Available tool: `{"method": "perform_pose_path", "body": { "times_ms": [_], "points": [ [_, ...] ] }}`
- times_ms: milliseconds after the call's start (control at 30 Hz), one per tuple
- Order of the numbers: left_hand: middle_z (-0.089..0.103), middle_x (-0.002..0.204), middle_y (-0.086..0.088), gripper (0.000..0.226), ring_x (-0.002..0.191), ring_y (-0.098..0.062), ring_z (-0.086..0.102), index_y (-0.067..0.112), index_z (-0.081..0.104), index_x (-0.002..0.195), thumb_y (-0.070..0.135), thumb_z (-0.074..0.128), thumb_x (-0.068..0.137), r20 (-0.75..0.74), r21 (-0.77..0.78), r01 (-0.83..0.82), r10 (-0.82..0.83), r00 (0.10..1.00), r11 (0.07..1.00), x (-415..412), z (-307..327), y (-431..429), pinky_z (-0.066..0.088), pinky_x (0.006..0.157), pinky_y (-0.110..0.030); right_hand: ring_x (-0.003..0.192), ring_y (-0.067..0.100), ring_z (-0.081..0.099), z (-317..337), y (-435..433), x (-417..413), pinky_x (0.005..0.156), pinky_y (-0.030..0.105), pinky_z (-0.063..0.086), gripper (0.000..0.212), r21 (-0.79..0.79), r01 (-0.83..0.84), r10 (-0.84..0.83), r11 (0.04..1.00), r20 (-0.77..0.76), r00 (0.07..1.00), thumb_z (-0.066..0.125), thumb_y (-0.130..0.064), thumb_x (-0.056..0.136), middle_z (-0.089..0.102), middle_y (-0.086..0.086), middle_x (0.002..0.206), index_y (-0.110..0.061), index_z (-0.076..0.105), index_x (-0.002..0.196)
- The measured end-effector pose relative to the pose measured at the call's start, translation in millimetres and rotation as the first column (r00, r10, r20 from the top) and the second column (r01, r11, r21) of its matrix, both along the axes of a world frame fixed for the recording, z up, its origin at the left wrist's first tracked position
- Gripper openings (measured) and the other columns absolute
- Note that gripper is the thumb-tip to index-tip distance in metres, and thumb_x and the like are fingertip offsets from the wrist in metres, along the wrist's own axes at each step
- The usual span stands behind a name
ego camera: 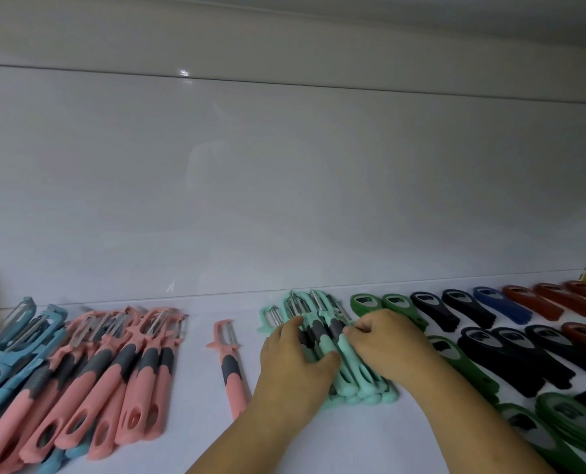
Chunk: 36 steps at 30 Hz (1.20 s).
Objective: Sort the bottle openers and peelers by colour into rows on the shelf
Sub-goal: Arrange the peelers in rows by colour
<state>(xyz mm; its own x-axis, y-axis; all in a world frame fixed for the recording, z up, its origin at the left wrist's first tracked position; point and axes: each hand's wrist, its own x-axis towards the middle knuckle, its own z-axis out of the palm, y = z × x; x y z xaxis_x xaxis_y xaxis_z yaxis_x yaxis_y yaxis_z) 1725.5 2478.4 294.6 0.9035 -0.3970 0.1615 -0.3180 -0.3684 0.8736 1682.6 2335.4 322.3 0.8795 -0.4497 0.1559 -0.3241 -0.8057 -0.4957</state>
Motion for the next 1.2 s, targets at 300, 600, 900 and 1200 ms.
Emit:
{"method": "perform_pose_path", "body": {
  "times_ms": [300,600,900,1200],
  "points": [
    [0.044,0.110,0.018,0.029,0.116,-0.009,0.042,0.032,0.047,0.116,0.032,0.055,0.088,0.165,0.053,0.073,-0.081,0.983,0.996,-3.1,1.4,-0.8,0.030,0.097,-0.020,0.054,0.015,0.038,-0.7,-8.0,2.6,0.053,0.028,0.034,0.034,0.090,-0.002,-0.002,0.996,0.039,0.999,0.046,-0.023,0.092,0.045,0.004,0.056,-0.007,0.051,0.063],
    [0.026,0.141,0.019,0.042,0.134,0.000,0.026,0.031,0.039,0.136,0.032,0.046,0.095,0.300,0.142,-0.008,-0.035,0.953,0.990,-26.1,34.9,12.5,-0.013,0.074,0.011,0.048,0.020,0.044,6.8,-9.0,-3.9,0.048,0.027,0.035,0.039,-0.039,0.094,-0.087,0.995,0.170,0.982,0.053,-0.027,0.091,0.048,-0.001,0.050,-0.014,0.048,0.055],
    [0.054,0.126,-0.002,0.034,0.116,-0.023,0.049,0.018,0.058,0.123,0.028,0.048,0.092,0.380,0.506,-0.131,-0.084,0.921,0.852,-7.8,54.7,127.8,0.044,0.094,-0.032,0.047,0.013,0.047,18.9,79.8,-15.8,0.048,0.025,0.036,0.020,-0.366,-0.306,0.465,0.879,0.509,0.724,0.056,-0.026,0.082,0.054,-0.008,0.054,-0.018,0.064,0.065],
    [0.060,0.111,-0.008,0.030,0.114,-0.028,0.041,0.018,0.048,0.114,0.037,0.037,0.093,0.291,0.741,-0.275,0.077,0.954,0.612,17.7,44.3,179.8,0.040,0.088,-0.040,0.109,0.024,0.051,4.9,158.3,13.0,0.076,0.030,0.040,0.030,-0.487,-0.382,0.338,0.786,-0.181,0.924,0.040,-0.028,0.096,0.048,0.005,0.121,-0.013,0.056,0.116]
  ]
}}
